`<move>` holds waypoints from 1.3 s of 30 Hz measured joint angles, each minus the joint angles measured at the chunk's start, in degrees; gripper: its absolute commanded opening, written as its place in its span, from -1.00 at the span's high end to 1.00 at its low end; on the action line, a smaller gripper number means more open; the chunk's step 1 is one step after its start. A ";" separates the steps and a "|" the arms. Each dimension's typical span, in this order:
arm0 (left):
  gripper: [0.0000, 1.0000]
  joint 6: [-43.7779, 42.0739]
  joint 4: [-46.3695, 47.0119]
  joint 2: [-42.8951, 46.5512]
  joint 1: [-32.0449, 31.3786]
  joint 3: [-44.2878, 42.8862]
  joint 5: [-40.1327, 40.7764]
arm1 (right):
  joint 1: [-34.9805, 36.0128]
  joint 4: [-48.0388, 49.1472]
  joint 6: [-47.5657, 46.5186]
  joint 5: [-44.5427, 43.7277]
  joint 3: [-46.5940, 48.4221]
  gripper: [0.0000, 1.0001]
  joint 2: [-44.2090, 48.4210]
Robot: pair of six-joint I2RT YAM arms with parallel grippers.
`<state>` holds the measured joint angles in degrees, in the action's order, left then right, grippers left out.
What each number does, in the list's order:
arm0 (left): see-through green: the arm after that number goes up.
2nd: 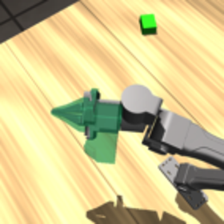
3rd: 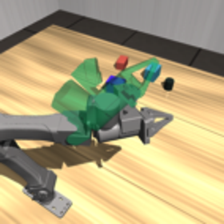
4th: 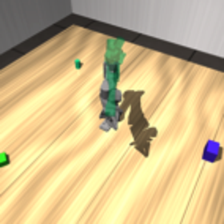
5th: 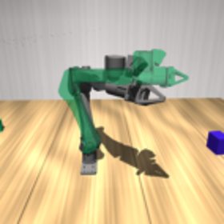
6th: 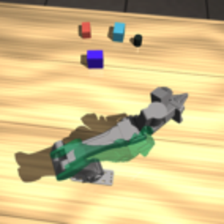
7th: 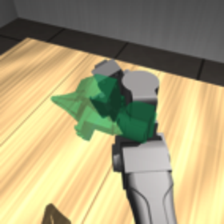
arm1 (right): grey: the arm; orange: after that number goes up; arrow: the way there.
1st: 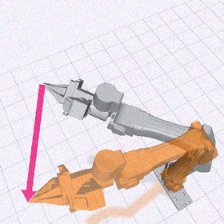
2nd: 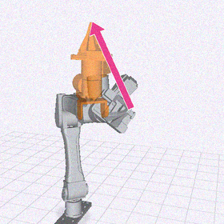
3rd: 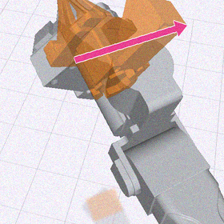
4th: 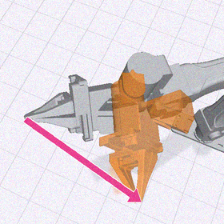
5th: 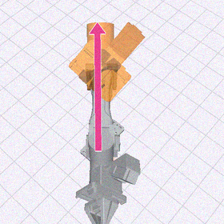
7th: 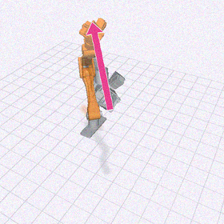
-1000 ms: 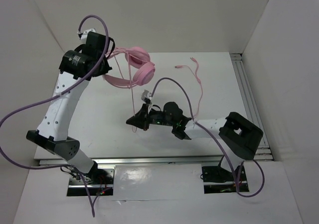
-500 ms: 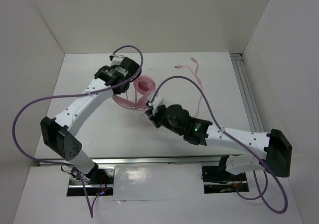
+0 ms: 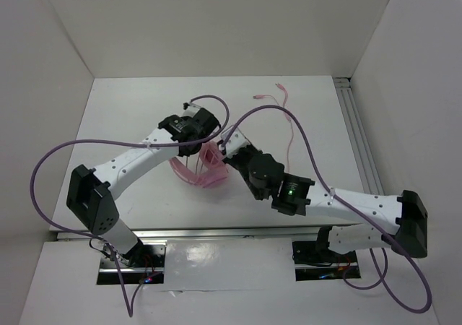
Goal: Wrap the headphones
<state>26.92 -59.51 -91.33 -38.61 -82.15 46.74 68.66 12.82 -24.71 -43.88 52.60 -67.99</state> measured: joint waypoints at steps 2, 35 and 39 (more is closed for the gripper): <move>1.00 -0.59 0.35 0.63 -0.96 0.02 -1.14 | -1.53 1.86 0.26 1.38 -0.04 0.49 1.33; 1.00 -10.47 -4.31 16.81 -8.15 -29.16 -27.56 | -34.36 28.94 36.37 67.65 -1.09 0.95 -18.38; 1.00 -8.28 -6.01 16.76 -8.13 -29.70 -27.43 | -34.42 36.74 42.62 71.34 -2.45 0.97 -22.84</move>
<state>18.63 -65.52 -74.56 -46.74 -111.85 19.31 34.24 49.56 17.91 27.46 50.15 -90.83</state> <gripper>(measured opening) 0.090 0.074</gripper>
